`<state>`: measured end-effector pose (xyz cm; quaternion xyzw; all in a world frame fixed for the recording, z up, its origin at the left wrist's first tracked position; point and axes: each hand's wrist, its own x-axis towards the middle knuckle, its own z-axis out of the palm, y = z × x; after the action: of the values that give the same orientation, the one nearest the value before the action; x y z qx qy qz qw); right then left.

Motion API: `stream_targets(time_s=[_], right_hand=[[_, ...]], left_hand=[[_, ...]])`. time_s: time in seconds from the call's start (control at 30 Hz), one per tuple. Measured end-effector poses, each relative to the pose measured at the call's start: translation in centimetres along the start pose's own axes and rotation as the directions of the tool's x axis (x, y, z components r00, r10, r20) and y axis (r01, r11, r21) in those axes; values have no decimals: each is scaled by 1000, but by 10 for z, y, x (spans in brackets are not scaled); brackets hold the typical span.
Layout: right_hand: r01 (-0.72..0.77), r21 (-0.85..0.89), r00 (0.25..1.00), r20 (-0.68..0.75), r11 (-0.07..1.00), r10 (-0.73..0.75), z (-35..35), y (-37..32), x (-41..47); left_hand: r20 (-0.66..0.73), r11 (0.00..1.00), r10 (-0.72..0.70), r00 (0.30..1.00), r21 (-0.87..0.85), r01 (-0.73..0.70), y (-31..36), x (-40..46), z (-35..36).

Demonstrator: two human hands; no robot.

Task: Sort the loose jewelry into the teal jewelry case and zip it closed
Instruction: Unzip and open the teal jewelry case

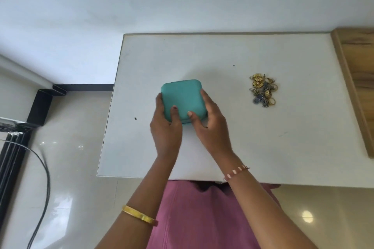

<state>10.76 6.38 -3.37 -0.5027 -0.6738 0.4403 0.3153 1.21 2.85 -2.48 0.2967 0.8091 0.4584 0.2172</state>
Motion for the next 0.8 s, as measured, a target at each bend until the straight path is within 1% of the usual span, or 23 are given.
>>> stream_targets(time_s=[0.1,0.17,0.23,0.33,0.4,0.47,0.53,0.6,0.7,0.8], right_hand=[[-54,26,997,-50,998,55,-35,17,-15],[-129,28,987,-93,991,131,-64,20,-44],[-151,70,985,-69,986,155,-69,20,-48],[-164,97,985,-32,982,168,-63,15,-39],[-164,121,985,-35,979,169,-62,14,-34],[-150,135,987,-43,979,157,-63,15,-33],[-139,148,988,-53,979,148,-64,17,-32],[-143,157,987,-47,977,152,-62,18,-33],[-140,165,988,-38,976,148,-62,19,-34],[-127,164,990,-34,978,134,-65,19,-34]], left_hand=[[81,999,46,996,-18,-45,2,-25,20],[186,999,32,982,-45,-24,10,-63,24],[193,996,24,981,-86,-8,7,-72,25],[146,981,-14,989,-190,42,2,-53,15],[143,986,8,990,-164,16,-1,-36,7],[208,993,29,978,-120,-4,3,-17,4],[339,997,15,941,-78,12,5,6,9],[444,1000,2,896,0,-2,8,25,12],[556,994,3,831,93,-65,15,40,11],[627,990,-7,779,116,-85,21,44,10]])
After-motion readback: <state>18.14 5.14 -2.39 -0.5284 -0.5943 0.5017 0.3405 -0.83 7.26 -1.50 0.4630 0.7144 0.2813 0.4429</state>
